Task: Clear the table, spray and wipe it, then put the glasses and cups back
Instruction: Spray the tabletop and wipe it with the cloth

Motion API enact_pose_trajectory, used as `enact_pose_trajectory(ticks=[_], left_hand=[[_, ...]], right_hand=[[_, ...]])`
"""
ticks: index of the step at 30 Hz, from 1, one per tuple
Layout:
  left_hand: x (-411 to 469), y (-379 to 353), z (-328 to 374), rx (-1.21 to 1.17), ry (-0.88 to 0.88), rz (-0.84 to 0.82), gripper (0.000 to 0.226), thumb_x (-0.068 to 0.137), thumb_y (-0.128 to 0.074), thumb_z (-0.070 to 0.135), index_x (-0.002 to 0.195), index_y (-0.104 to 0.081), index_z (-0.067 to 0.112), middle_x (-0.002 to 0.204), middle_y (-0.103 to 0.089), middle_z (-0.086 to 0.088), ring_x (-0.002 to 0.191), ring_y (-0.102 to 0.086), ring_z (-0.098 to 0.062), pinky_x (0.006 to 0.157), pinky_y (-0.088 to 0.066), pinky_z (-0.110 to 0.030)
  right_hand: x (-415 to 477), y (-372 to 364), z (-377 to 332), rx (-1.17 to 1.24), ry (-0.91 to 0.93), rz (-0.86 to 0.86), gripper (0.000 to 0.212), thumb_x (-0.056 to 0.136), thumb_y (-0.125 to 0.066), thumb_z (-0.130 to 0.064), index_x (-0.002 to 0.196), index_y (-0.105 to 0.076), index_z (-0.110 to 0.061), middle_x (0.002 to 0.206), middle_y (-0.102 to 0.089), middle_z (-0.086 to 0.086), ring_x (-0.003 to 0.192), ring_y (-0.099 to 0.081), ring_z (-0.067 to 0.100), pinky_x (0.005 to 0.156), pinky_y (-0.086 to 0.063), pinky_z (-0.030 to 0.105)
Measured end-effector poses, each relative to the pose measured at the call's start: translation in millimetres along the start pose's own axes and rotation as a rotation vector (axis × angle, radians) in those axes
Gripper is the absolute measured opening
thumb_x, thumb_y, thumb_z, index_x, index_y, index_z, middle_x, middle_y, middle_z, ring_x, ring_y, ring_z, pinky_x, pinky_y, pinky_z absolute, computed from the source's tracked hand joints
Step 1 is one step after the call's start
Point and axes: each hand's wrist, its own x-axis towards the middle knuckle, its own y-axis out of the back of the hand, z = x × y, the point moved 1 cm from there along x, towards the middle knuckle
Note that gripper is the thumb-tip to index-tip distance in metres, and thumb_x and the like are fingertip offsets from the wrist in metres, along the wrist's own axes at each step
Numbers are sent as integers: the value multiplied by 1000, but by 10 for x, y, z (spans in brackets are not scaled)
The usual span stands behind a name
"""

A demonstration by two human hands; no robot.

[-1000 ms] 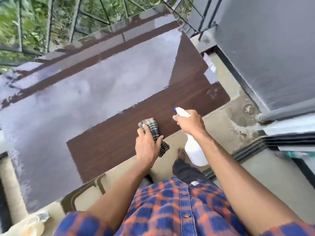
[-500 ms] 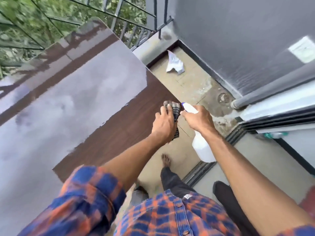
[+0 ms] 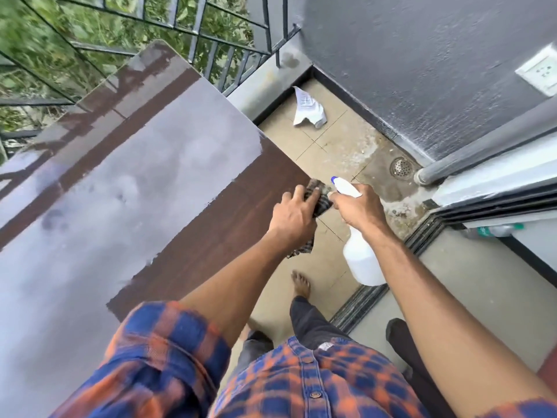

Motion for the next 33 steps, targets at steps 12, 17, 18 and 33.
enact_pose_trajectory(ticks=[12, 17, 18, 33], left_hand=[[-2004, -173, -1238, -374, 212, 30, 60, 69, -61, 28, 128, -65, 40, 94, -51, 5, 91, -59, -20, 76, -45, -28], [-3292, -314, -1969, -657, 543, 292, 62, 60, -58, 42, 120, -71, 36, 92, -57, 9, 85, -59, -6, 80, -44, -23], [-3589, -337, -2110, -727, 601, 367, 62, 59, -56, 43, 118, -71, 36, 89, -57, 9, 79, -58, -1, 78, -45, -21], [-7206, -1221, -2770, -1340, 1398, 1310, 56, 67, -66, 20, 122, -68, 12, 104, -73, -6, 79, -69, -14, 69, -54, -20]], right_hand=[[-803, -836, -140, -194, 214, -229, 26, 81, -70, -39, 88, -75, -14, 86, -78, 8, 85, -73, 36, 82, -62, 47], [-1465, -1543, -309, -242, 370, -392, 12, 82, -76, -38, 89, -77, -29, 80, -76, -2, 75, -67, 24, 83, -62, 47], [-1647, -1732, -342, -262, 403, -428, 11, 81, -77, -40, 89, -77, -32, 80, -76, -3, 73, -66, 22, 84, -64, 50], [-4863, -4493, -310, -533, 883, -1052, 13, 97, -73, -17, 107, -78, -23, 89, -69, -5, 49, -57, 0, 53, -49, 14]])
